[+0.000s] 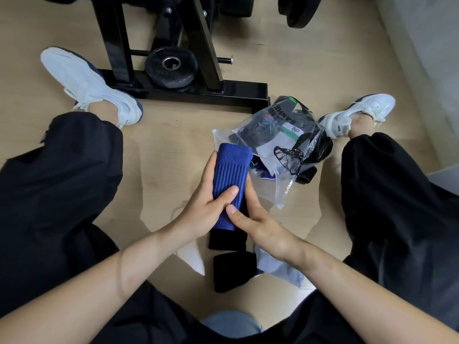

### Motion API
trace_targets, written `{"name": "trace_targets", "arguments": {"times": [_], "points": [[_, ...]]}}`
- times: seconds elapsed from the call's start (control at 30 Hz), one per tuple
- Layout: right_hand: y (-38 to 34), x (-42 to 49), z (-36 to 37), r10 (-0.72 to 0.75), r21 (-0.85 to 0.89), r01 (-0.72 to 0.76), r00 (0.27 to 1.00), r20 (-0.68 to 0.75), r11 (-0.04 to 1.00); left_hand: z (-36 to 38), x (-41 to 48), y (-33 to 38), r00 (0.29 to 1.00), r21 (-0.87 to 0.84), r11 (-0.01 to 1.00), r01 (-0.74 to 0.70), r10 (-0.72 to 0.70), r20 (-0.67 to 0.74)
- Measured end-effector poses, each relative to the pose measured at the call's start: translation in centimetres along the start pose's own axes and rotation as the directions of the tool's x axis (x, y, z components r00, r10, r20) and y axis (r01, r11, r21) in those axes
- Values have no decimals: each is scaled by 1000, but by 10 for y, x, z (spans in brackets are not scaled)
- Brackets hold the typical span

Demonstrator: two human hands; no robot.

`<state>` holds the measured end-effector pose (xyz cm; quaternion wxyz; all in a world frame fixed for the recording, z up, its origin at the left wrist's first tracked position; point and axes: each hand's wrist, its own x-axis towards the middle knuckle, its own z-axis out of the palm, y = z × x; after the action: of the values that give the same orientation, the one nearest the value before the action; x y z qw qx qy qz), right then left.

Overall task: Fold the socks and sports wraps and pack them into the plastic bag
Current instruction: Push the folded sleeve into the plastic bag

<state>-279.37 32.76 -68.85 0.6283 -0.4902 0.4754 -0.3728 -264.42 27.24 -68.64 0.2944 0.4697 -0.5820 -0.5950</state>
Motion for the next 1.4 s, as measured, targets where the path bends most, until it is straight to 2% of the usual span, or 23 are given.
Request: {"name": "trace_targets", "arguments": {"times": [0.1,0.17,0.33,0.57,0.73,0.8,0.87,0.93,0.97,1.0,1.07,1.1,1.17,1.27,1.33,1.4], "points": [[-3,3,-5,23,173,-1,992,-122,985,-6,3,-3,996,44,998,-37,41,-82],[-3,6,-10,26,196,20,972,-233,980,-9,5,-4,994,61,997,-43,49,-93],[-6,10,-21,81,263,44,892,-444,964,-10,2,-3,999,99,994,-42,43,-9],[-9,10,-34,82,289,63,882,-464,955,-14,2,3,990,144,988,-62,43,137],[-8,12,-43,129,377,56,885,-447,924,-21,-3,14,946,278,933,-227,143,292],[-6,11,-44,156,359,8,892,-425,933,-23,-3,10,933,330,909,-255,142,330],[-4,10,-46,158,254,-55,899,-408,966,-26,-2,4,936,394,883,-256,124,329],[0,11,-54,41,-82,-86,894,-446,993,-31,0,-3,947,471,844,-257,124,297],[2,12,-60,-69,-304,-84,884,-461,949,-34,1,-7,954,507,825,-250,119,276],[3,12,-67,-195,-512,-71,873,-447,856,-37,2,-10,961,536,810,-235,112,253],[5,18,-81,-382,-807,-33,869,-315,589,-43,6,-16,976,581,791,-191,88,200],[4,23,-86,-408,-891,-30,881,-238,454,-46,8,-19,981,597,785,-167,73,178],[3,38,-93,-381,-972,-39,916,-128,233,-50,13,-24,988,622,771,-135,56,145],[0,65,-97,-212,-999,-44,976,-47,17,-53,18,-30,993,638,763,-107,44,114],[-5,79,-101,-63,-997,-49,997,-45,-65,-54,19,-33,993,635,765,-105,50,105],[-13,87,-107,3,-994,-61,998,-62,-92,-54,19,-36,993,634,765,-110,58,101]]}}
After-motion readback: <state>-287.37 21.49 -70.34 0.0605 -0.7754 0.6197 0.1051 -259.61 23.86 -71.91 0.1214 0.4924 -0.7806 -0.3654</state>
